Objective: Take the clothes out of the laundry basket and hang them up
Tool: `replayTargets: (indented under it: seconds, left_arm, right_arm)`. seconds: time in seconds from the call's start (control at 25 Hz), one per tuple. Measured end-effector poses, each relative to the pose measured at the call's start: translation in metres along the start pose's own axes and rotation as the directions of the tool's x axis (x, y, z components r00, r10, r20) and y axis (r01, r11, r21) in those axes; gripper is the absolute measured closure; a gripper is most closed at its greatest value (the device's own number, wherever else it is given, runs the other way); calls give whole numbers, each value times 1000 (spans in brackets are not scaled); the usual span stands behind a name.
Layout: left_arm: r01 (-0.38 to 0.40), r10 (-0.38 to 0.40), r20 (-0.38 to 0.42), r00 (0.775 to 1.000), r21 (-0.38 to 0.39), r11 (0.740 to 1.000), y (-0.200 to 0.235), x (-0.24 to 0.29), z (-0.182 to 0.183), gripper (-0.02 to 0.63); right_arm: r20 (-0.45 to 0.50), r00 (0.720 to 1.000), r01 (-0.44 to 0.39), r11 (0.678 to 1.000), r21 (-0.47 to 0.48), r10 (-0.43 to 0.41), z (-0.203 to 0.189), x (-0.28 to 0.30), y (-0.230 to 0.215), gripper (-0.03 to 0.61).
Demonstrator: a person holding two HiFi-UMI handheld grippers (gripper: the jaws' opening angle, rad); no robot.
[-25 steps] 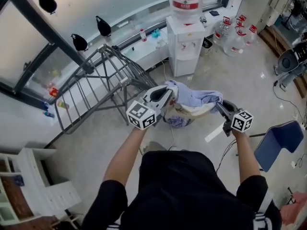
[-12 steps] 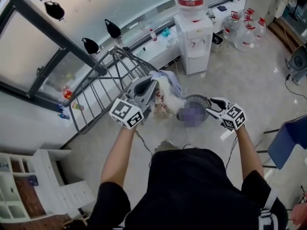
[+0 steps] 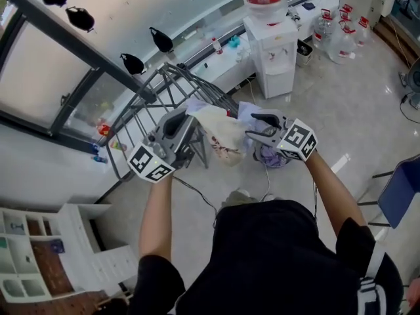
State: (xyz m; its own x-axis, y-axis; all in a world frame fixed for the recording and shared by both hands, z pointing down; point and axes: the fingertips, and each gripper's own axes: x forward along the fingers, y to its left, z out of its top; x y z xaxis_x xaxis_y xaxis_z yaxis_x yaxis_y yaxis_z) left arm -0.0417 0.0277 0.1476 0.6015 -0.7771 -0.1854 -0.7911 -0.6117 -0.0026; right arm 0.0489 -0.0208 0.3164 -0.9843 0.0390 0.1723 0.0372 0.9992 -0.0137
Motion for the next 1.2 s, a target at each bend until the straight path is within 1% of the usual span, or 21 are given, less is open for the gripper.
replayTargets:
  seconds: [0.08,0.16,0.24,0.32,0.36,0.48,0.56,0.6,0.64,0.72,0.8,0.84,0.92,0.96,1.0,1.04,1.12,1.2]
  left_arm:
    - [16,-15,-20,1000,16,1000,-7,-9,4,598]
    - [18,-18,-50,999,16,1000,-16,-28,5,598]
    - [14,-14,-52,999,0,1000,-23,-53,9,598]
    - [11,-11,-29,1000,-21,1000,-25,-65,15,598]
    - [13,-14,-21,1000,-26,1000,-25,-67,17,598]
    - [40,-40,-17,999,-28,999,-28,-78,23,598]
    - [68,-68,-9,998,-34,997,-35,-94,32,598]
    - [80,-80,3,997,-39,996,-38,-106,37,598]
    - [87,-86,21,996,-45,995,-40,-118,44,598]
    - [87,-84,61,995,-57,995,-40,-145,57,598]
    - [74,-68,87,994,-64,995,-37,-173,69,598]
    - [60,-54,93,994,-60,996,-35,-187,74,598]
    - [13,-10,96,995,-37,999,-25,-218,80,598]
    - [-19,21,88,996,-29,999,-18,-234,81,598]
    - [-54,56,75,996,-23,998,-9,-251,82,598]
    - [-91,92,59,994,-14,996,0,-268,82,598]
    - [-168,168,22,986,16,986,18,-304,79,598]
    - [-253,255,-16,967,57,966,34,-342,73,598]
  right_arm:
    - [4,998,-65,998,-14,65,6,13,4,366]
    - [7,988,-155,988,-8,155,10,28,18,342]
    - [-10,964,-267,963,20,267,7,46,41,339]
    - [-42,934,-353,935,35,354,-7,60,50,334]
    - [-52,925,-374,927,38,375,-15,66,49,333]
    - [-26,917,-394,916,80,397,-26,89,42,333]
    - [-28,900,-432,898,86,436,-31,113,53,333]
    - [-39,882,-465,881,83,470,-34,127,66,333]
    - [-51,858,-506,859,85,510,-37,141,82,333]
    - [-75,798,-592,801,89,598,-44,166,118,327]
    - [-84,739,-662,744,92,668,-48,190,154,327]
    - [-77,717,-686,721,99,693,-48,202,169,327]
    - [-61,686,-717,688,111,725,-46,226,191,337]
    - [-60,678,-726,680,105,733,-45,236,198,375]
    - [-63,678,-727,681,92,732,-45,246,203,462]
    - [-66,689,-718,692,78,722,-44,255,204,554]
    - [-61,728,-679,730,74,683,-39,270,199,571]
    - [-54,774,-625,776,85,630,-28,281,186,571]
